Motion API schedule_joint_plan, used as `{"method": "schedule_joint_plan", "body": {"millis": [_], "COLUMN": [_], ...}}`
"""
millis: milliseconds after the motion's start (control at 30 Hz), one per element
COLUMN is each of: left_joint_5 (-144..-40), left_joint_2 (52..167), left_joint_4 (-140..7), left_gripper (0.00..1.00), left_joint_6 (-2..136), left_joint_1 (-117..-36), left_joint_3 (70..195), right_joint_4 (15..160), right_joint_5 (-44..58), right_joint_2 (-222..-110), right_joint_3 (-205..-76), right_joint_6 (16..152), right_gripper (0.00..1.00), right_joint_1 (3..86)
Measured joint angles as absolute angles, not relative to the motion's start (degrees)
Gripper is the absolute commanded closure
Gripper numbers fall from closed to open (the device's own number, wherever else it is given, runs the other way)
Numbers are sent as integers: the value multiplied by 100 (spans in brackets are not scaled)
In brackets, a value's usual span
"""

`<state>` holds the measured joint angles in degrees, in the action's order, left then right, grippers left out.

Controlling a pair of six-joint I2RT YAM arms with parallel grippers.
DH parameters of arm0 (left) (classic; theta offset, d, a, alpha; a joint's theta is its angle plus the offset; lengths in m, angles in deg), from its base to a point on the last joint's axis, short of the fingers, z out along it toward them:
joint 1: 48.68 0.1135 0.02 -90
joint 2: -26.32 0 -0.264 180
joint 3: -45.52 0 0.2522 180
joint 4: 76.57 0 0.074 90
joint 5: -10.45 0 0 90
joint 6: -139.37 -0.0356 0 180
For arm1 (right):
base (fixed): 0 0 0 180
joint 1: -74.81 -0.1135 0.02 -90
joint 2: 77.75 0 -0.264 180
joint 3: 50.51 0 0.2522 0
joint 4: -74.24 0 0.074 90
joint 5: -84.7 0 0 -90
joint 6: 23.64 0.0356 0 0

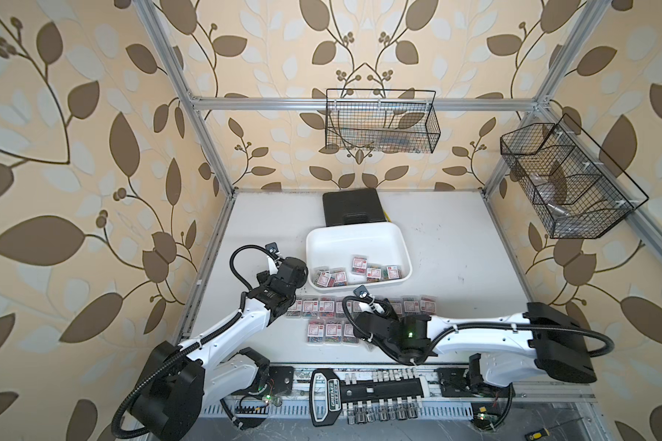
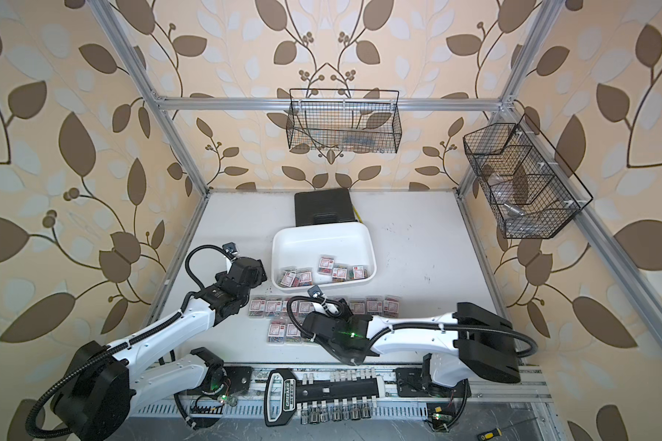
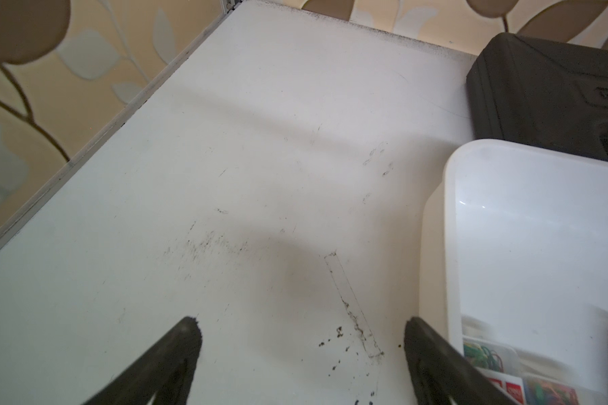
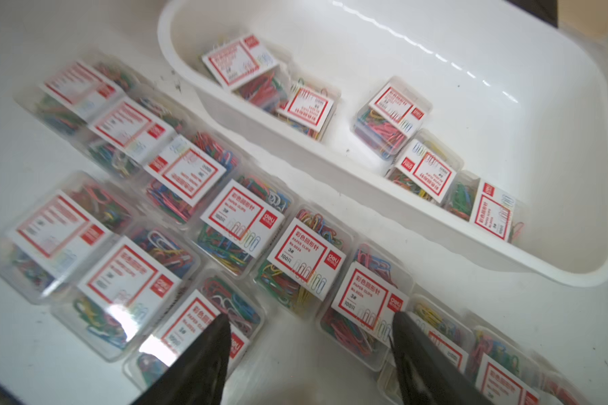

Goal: Take the paper clips out of the storage box
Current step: Adjust the boxed paper clips at the center of the board.

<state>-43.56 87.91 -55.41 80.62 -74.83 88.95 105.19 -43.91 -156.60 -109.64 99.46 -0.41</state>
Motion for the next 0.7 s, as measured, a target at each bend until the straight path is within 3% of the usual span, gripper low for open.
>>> {"method": "schedule_joint_plan", "body": {"millis": [300, 700], "left_joint_5": [-4354, -4356], "left_joint_2": [8592, 8417], "left_joint_4": [-5546, -5572], "left_gripper": [7, 8], "left_joint_6": [8062, 8066], "left_joint_1": [-7483, -7483], "left_joint_3": [8887, 8716], "right_joint_4": [10362, 9922], "right_joint_5": [-4476, -4656], "right_joint_2": [-14219, -15620], "right_joint_3": [-9814, -9633], "right_joint_6": [11047, 11756], "right_gripper": [31, 29], "right_joint_1": [-686, -1164]}}
